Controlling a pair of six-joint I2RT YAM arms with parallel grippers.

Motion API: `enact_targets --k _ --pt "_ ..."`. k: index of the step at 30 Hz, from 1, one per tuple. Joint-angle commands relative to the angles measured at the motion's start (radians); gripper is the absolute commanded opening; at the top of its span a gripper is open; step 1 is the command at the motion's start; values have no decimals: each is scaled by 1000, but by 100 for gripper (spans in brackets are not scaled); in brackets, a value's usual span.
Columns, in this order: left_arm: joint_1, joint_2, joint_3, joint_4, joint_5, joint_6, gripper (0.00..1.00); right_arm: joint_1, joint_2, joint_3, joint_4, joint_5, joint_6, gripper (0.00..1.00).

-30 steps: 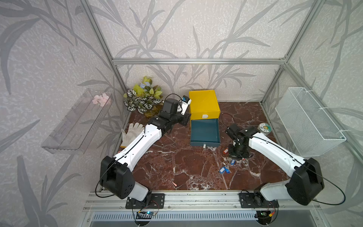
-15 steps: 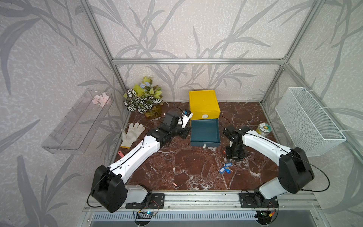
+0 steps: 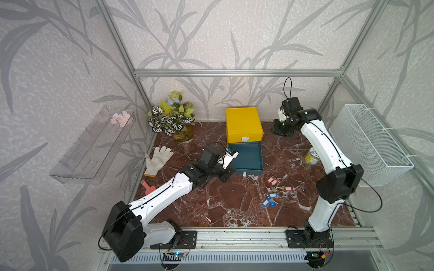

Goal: Take the keys out of the drawer
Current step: Place the key at the center of the board, then close the drawer in the storage box.

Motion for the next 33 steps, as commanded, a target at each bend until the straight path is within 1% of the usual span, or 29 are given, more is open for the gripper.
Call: enact_targets --k 1,3,6,10,12,14,17,21,24,30,33 --pt "-55 8 -24 131 -35 -58 20 7 68 23 126 -70 22 44" --pt "-93 33 -23 143 -48 -62 20 7 80 20 206 -85 48 44" --pt "-138 81 -29 160 -63 -82 20 8 79 -28 337 -89 64 44" --pt "-191 138 -60 230 -131 -125 20 9 74 -66 399 -79 41 44" --pt "-210 158 -83 275 -177 -124 20 8 41 -119 421 -62 18 44" --pt "-223 177 -104 321 -206 -115 20 7 -19 -220 491 -20 6 45" --pt "-243 208 -128 385 -241 -116 20 3 -68 -285 567 -46 -3 46" --pt "-285 266 -138 471 -308 -114 20 3 -64 -250 578 -112 5 46" --pt "-306 315 -129 512 -357 -115 19 3 -62 -255 586 -118 9 46" --pt "-311 390 -111 589 -423 -135 19 3 -76 -287 615 -127 -1 46" --pt "-311 415 -103 619 -443 -136 19 4 -79 -279 624 -136 -4 46"
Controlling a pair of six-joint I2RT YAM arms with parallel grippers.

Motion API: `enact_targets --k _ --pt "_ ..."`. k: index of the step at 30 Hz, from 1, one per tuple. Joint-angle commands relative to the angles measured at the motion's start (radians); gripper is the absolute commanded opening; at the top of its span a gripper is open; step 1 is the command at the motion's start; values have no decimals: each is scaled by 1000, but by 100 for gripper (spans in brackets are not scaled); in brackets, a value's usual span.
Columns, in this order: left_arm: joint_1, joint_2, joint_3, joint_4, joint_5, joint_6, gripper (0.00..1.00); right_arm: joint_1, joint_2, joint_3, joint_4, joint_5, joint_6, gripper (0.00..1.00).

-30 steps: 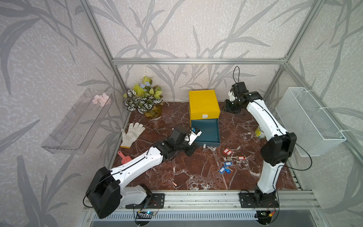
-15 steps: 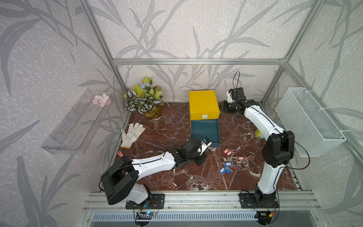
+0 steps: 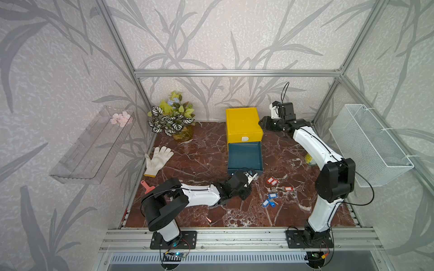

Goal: Take the keys out of the drawer
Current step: Close the drawer in the storage box.

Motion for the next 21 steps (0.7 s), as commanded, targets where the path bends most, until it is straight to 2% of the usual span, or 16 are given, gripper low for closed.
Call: enact_targets --k 1,5,12,21 --pt "0 20 34 73 -67 -17 19 1 -41 3 32 -26 -19 46" --pt "1 50 53 99 -134 -4 19 1 0 18 -11 -50 -29 47" --pt "6 113 162 58 -258 58 19 1 -13 -47 14 -79 -17 47" --pt "61 180 265 65 -213 78 18 0 -33 -87 41 -78 -6 47"
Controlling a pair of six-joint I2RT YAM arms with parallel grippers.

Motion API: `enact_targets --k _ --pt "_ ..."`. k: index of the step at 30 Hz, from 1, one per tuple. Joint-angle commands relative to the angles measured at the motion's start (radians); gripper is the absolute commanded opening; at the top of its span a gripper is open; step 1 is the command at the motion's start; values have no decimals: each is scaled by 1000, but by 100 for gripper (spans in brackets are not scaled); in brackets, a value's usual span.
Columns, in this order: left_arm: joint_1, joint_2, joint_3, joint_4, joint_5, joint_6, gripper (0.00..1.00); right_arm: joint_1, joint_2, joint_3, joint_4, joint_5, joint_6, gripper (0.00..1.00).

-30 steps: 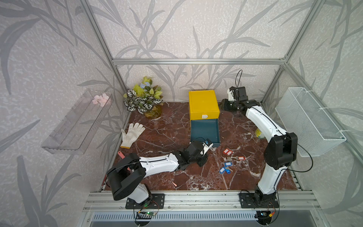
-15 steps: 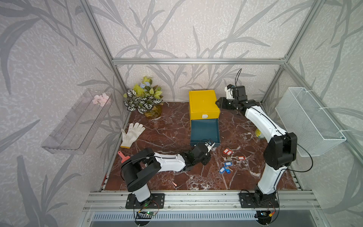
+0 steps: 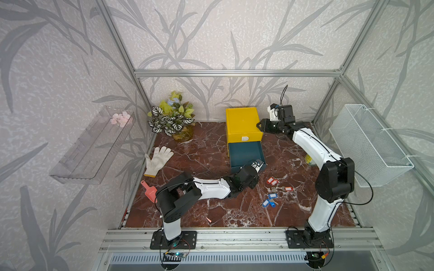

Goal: Take the keys out of the drawer
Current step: Close the drawer in the storage box.

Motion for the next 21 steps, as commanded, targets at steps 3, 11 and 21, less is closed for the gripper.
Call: enact_targets --k 3,11,21 --pt "84 27 58 30 -6 8 18 -3 -37 -40 10 -10 16 46" --pt "179 66 141 3 64 3 19 -9 -33 -52 26 -25 27 46" --pt "212 157 237 9 14 -23 19 -11 -26 -77 56 -32 26 46"
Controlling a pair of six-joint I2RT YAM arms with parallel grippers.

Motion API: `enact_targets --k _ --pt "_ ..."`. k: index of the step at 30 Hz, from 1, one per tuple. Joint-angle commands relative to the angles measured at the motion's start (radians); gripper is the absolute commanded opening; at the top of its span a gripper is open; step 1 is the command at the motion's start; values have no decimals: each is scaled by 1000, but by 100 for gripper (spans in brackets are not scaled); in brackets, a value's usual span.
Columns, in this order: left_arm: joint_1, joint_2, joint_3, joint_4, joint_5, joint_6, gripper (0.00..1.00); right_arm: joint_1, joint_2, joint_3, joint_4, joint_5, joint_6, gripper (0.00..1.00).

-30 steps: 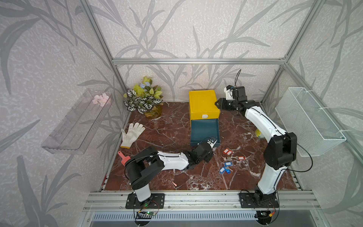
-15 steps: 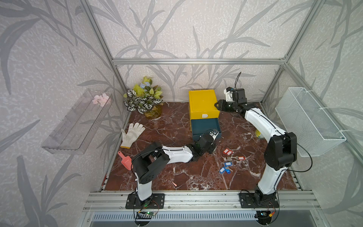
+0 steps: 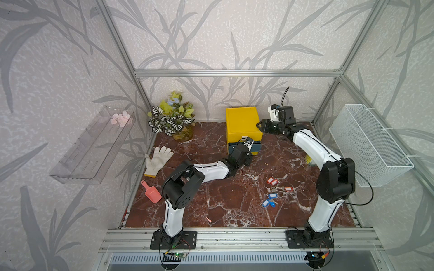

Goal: Take the keys out of the drawer
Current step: Close the drawer in the storage box.

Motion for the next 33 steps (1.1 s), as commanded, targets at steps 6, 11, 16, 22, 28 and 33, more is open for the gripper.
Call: enact_targets --k 6,11,16,22,28,33 --pt "2 60 59 58 -112 -69 19 -3 -15 -47 11 -17 15 46" --pt "3 60 70 67 -181 -110 21 -2 -34 -87 46 -31 38 46" --pt "10 52 71 71 -184 -151 21 -1 -54 -148 81 -59 69 44" --pt "18 36 64 48 -194 -184 21 23 -93 -211 91 -74 85 43" --pt "21 -24 6 53 -231 -225 25 75 -136 -249 89 -78 90 43" --pt "20 -129 -98 37 -279 -253 30 91 -170 -280 106 -80 108 42"
